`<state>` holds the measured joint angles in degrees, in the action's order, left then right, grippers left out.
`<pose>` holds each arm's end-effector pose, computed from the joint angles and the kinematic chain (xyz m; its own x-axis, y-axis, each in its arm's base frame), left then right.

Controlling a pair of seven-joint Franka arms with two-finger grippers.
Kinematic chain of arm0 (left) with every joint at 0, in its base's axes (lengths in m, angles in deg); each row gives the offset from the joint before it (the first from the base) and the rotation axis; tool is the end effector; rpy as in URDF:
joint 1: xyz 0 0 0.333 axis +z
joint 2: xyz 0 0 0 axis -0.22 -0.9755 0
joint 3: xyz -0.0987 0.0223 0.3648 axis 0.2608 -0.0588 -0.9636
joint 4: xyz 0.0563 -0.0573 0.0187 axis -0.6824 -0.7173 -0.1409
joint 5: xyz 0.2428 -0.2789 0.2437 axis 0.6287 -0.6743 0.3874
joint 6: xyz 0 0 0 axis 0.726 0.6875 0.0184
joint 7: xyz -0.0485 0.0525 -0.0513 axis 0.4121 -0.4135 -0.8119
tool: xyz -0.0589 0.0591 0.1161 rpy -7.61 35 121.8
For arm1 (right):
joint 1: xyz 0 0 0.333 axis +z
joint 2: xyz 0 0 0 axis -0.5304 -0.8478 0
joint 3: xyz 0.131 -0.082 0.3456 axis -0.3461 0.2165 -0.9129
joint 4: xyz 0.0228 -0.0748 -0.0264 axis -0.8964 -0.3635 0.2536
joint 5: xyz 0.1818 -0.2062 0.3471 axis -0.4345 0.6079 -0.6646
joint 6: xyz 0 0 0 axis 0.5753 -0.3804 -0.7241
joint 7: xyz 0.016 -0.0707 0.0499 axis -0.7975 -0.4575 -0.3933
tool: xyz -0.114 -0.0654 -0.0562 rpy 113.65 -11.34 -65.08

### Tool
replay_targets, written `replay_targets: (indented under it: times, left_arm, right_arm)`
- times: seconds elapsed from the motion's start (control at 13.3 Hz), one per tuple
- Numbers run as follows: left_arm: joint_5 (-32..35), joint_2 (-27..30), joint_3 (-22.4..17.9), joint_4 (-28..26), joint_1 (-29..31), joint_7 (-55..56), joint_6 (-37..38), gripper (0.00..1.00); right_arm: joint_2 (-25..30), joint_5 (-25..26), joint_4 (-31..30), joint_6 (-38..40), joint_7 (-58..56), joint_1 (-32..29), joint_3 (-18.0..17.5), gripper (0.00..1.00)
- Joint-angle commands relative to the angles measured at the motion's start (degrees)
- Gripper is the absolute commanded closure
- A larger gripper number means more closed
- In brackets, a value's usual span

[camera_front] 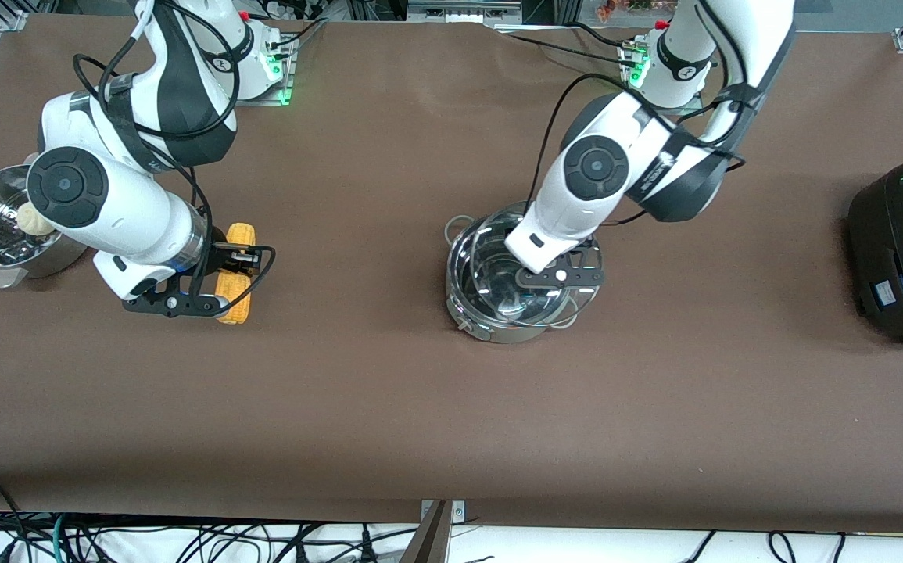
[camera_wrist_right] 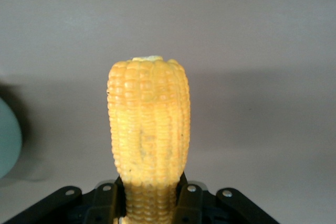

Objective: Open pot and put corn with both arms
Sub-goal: 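Lift the lid aside with the left gripper while the right gripper carries corn over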

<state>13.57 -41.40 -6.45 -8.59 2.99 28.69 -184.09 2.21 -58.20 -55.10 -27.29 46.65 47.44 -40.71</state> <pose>0.6313 -0.3775 0.4025 0.9911 0.0380 -0.1278 0.0407 -0.9990 0.0183 0.6966 0.2234 0.4750 0.9905 -0.0654 -0.1209 -0.0673 -0.9977 -0.0119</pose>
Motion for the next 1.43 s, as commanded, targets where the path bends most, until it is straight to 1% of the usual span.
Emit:
replay_targets:
  times: [0.0, 0.15, 0.23, 0.38, 0.53, 0.68, 0.83, 0.98, 1.21, 1.28, 1.36]
  left_arm:
    - [-1.53, 3.56, -0.14, -1.01, 2.59, -1.73, 2.32, 1.00]
    - [-1.53, 4.27, -0.57, -1.62, 3.92, -5.48, 3.11, 1.00]
    - [-1.53, 5.23, -1.53, -2.93, 4.79, -7.77, 3.11, 1.00]
    - [-1.53, 6.81, -2.24, -5.39, 7.07, -13.30, 3.11, 1.00]
    - [-1.53, 8.13, -5.04, -7.85, 7.96, -19.53, 3.02, 1.00]
    - [-1.53, 8.75, -8.56, -9.09, 8.93, -26.83, 2.94, 1.00]
    - [-1.61, 8.93, -12.07, -10.06, 9.11, -33.60, 2.85, 1.00]
    - [-1.53, 8.93, -14.80, -11.63, 9.72, -38.44, 1.71, 1.00]
    - [-1.70, 8.93, -20.25, -16.81, 10.07, -47.93, -4.86, 1.00]
    - [-1.70, 8.93, -20.87, -17.96, 10.16, -50.22, -6.45, 1.00]
    - [-1.79, 8.93, -22.18, -18.84, 10.51, -51.72, -7.69, 1.00]
  right_arm:
    - [0.26, -4.42, 0.83, 0.12, 4.85, 1.28, 0.02, 1.00]
    - [-1.05, -4.62, 3.28, -0.40, 10.56, 4.61, 0.02, 1.00]
    - [-2.45, -4.44, 5.03, -0.75, 13.29, 6.89, 0.11, 1.00]
    - [-4.65, -4.09, 6.89, -2.59, 20.22, 10.94, 0.20, 1.00]
    - [-5.80, -4.00, 6.98, -5.14, 25.07, 13.67, 0.20, 1.00]
    - [-7.47, -3.91, 7.16, -8.82, 27.37, 16.30, 0.28, 1.00]
    - [-10.53, -1.73, 9.16, -11.91, 31.66, 19.64, 0.37, 1.00]
    - [-14.84, -0.05, 14.86, -12.01, 36.41, 22.19, 0.37, 1.00]
    - [-23.36, 2.40, 25.32, -12.27, 40.55, 26.76, 0.99, 1.00]
    - [-25.21, 3.29, 27.96, -12.88, 41.61, 27.82, 1.07, 1.00]
    - [-26.36, 3.64, 29.03, -13.58, 41.62, 28.70, 1.16, 1.00]
